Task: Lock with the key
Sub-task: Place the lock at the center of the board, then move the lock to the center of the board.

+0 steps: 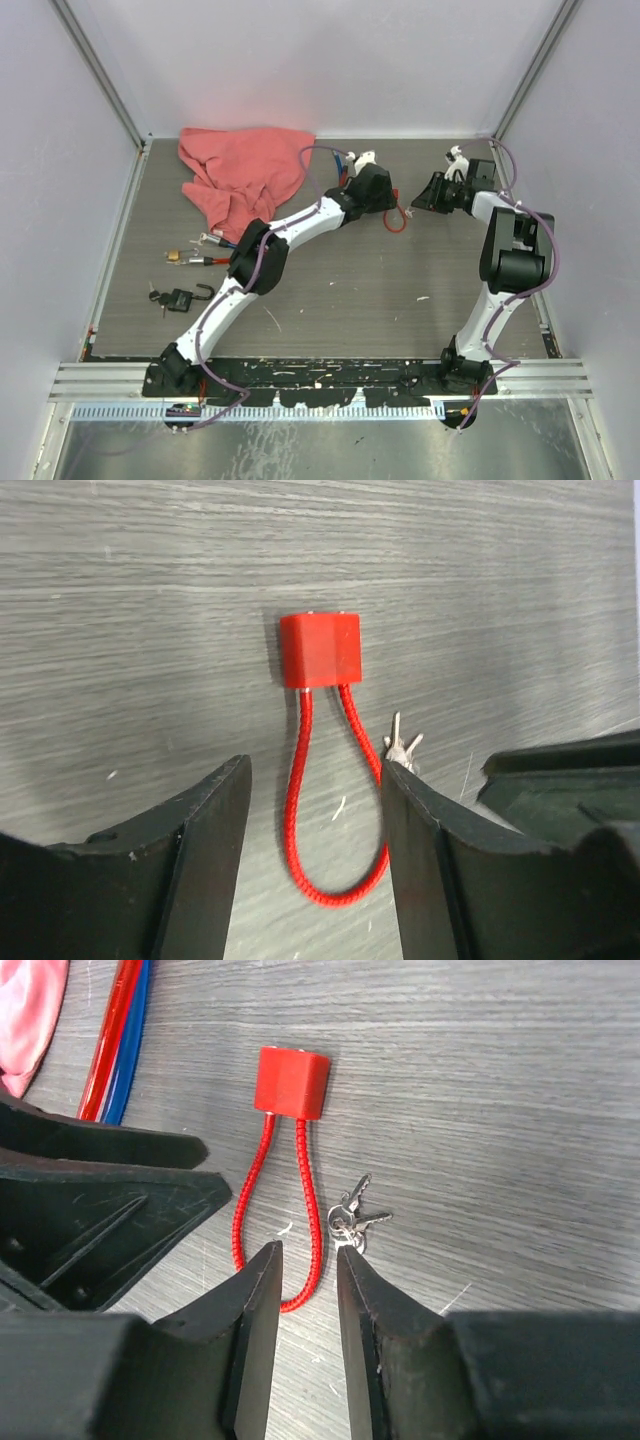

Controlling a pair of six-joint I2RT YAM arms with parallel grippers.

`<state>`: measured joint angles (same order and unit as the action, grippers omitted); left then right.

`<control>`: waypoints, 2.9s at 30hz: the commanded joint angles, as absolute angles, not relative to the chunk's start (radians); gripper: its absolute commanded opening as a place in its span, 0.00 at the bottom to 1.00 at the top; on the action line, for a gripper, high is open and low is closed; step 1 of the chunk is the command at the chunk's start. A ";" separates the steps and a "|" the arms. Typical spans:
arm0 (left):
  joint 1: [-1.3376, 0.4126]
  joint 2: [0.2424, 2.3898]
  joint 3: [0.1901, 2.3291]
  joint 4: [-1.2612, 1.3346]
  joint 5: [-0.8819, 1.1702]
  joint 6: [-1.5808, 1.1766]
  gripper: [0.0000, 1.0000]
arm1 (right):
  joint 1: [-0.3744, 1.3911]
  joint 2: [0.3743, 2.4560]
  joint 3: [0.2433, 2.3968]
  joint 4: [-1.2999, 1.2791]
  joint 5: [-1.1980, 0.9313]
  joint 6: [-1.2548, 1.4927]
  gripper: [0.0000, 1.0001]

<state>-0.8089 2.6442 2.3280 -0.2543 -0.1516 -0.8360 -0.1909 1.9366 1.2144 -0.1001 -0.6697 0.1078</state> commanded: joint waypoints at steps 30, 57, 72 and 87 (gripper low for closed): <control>-0.776 1.040 0.668 -0.078 -0.138 -0.508 0.73 | -0.197 1.125 0.872 -0.080 -1.082 -0.158 0.48; -0.361 1.162 0.763 -0.712 -0.292 -0.527 0.62 | -0.190 1.180 0.922 -0.199 -1.039 -0.227 0.49; -0.239 1.324 0.727 -0.600 -0.183 -0.544 0.54 | -0.191 1.191 0.922 -0.199 -1.045 -0.223 0.49; -0.219 1.352 0.673 -0.591 -0.185 -0.623 0.41 | -0.191 1.194 0.925 -0.204 -1.050 -0.219 0.49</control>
